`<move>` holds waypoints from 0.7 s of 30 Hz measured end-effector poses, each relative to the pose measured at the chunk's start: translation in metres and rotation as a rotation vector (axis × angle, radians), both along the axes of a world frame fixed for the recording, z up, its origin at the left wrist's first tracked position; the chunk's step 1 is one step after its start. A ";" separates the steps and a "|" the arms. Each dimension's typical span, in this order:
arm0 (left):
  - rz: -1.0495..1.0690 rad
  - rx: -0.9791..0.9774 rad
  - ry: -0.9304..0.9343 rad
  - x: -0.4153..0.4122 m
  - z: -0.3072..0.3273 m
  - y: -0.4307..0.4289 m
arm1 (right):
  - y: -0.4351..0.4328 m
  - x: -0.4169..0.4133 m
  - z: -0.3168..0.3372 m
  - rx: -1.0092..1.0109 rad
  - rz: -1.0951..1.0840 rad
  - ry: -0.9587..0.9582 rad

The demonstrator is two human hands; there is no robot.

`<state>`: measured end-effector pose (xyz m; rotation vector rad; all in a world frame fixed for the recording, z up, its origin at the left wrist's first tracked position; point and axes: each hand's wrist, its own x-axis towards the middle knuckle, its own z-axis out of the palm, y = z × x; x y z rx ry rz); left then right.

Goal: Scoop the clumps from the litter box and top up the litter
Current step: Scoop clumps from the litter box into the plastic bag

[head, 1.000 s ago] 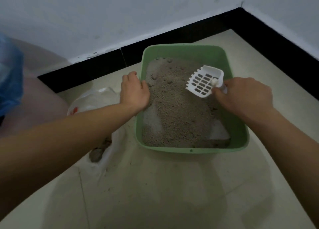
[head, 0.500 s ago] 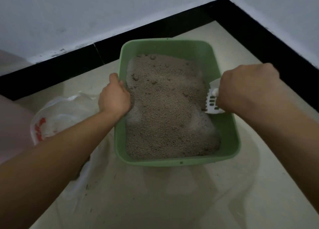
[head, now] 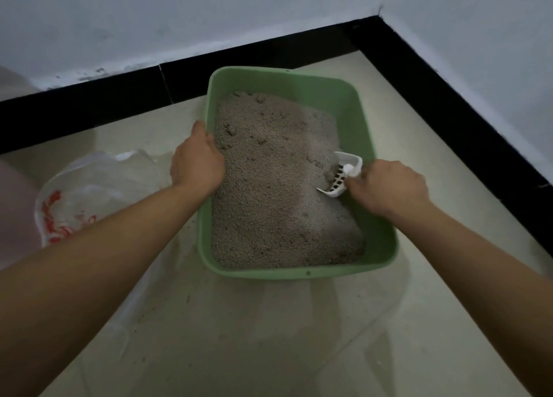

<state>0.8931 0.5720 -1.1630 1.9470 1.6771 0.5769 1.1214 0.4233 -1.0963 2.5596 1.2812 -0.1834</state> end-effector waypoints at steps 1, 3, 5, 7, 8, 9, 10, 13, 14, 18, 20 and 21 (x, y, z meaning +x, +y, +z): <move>0.001 0.002 -0.003 0.000 0.000 0.000 | 0.000 0.002 -0.007 0.033 -0.001 0.019; 0.001 0.004 -0.004 0.000 0.000 0.000 | 0.003 0.004 -0.018 0.082 0.055 0.005; -0.002 0.011 -0.003 0.001 0.000 0.001 | 0.009 0.004 -0.024 0.117 0.111 -0.001; -0.003 0.018 -0.003 0.001 0.000 0.000 | 0.020 0.005 -0.031 0.139 0.156 0.020; 0.000 0.020 -0.005 0.001 0.000 0.000 | 0.026 0.005 -0.035 0.145 0.170 0.043; 0.003 0.024 -0.004 0.001 0.000 0.000 | 0.031 0.005 -0.040 0.153 0.171 0.078; 0.004 0.030 -0.001 0.002 -0.001 0.000 | 0.035 0.005 -0.045 0.169 0.162 0.120; -0.003 0.048 0.018 0.002 -0.004 0.002 | 0.043 0.006 -0.060 0.263 0.099 0.281; 0.000 0.049 0.017 0.001 -0.005 0.003 | 0.043 0.006 -0.064 0.292 0.088 0.323; 0.004 0.063 0.005 -0.004 -0.010 0.006 | 0.038 0.005 -0.074 0.395 0.044 0.429; 0.007 0.069 0.012 -0.004 -0.011 0.006 | 0.035 0.002 -0.080 0.483 0.015 0.541; 0.009 0.066 0.016 -0.005 -0.011 0.006 | 0.033 0.000 -0.081 0.535 -0.008 0.603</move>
